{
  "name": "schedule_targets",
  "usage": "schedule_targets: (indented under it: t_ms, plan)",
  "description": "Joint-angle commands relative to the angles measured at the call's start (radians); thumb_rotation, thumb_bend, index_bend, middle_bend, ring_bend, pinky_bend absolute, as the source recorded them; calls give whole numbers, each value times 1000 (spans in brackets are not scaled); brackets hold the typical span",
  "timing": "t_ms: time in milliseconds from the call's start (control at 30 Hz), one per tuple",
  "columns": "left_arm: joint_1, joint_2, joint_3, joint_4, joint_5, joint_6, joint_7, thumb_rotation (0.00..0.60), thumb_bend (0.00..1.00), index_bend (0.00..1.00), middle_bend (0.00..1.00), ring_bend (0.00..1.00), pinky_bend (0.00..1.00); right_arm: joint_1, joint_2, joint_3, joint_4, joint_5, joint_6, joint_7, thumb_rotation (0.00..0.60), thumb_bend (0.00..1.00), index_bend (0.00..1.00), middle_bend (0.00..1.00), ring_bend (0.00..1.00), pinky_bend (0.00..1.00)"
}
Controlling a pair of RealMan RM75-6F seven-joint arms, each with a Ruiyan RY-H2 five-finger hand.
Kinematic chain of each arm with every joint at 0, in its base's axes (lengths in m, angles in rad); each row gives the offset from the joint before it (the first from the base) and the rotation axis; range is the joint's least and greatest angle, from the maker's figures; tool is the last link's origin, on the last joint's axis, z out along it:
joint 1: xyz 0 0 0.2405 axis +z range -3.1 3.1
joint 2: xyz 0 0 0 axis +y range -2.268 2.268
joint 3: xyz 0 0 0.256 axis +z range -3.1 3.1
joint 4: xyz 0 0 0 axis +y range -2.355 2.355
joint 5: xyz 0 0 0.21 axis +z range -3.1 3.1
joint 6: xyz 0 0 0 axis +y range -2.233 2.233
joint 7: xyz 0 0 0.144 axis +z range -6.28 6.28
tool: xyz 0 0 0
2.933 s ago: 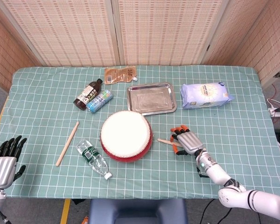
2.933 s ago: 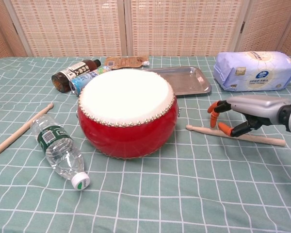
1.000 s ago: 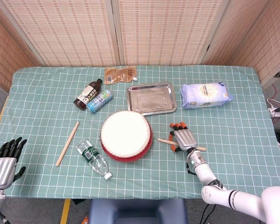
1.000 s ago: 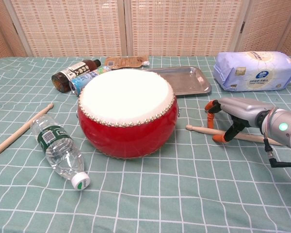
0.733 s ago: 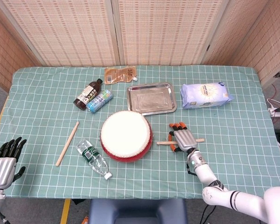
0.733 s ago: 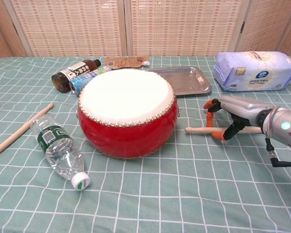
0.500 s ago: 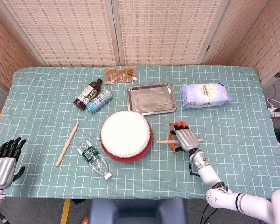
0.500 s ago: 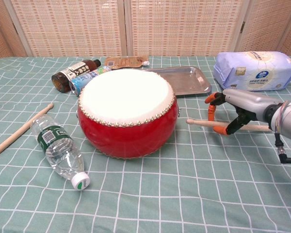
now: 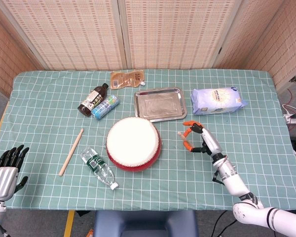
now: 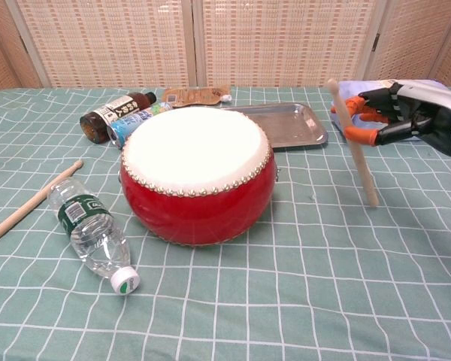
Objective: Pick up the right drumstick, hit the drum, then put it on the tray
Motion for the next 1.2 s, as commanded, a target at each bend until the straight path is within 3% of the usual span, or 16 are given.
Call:
schedule_targets:
  t_ms: [33, 200, 400, 667, 800, 1200]
  plan:
    - [1, 2, 2, -4, 2, 0, 3, 600, 239, 33, 0, 0, 80, -2, 5, -19, 154, -213, 61, 592, 594, 463, 589, 206, 52, 65]
    - [0, 7, 3, -10, 1, -4, 8, 600, 239, 32, 0, 0, 80, 40, -74, -68, 349, -294, 117, 928, 593, 465, 567, 234, 116, 156]
    - [-1, 11, 5, -15, 1, -10, 11, 600, 239, 32, 0, 0, 80, 83, -166, -112, 537, -326, 157, 1194, 593, 470, 550, 267, 167, 158]
    - [-5, 13, 6, -22, 6, -13, 18, 600, 239, 32, 0, 0, 80, 121, -227, -149, 656, -336, 148, 1323, 571, 471, 505, 271, 187, 158]
    - [-7, 15, 10, -26, 9, -18, 20, 600, 239, 33, 0, 0, 80, 159, -276, -198, 747, -355, 109, 1428, 572, 472, 471, 271, 191, 168]
    - [-7, 19, 14, -31, 10, -23, 18, 600, 239, 33, 0, 0, 80, 152, -344, -257, 912, -363, 198, 1601, 571, 473, 395, 275, 211, 209]
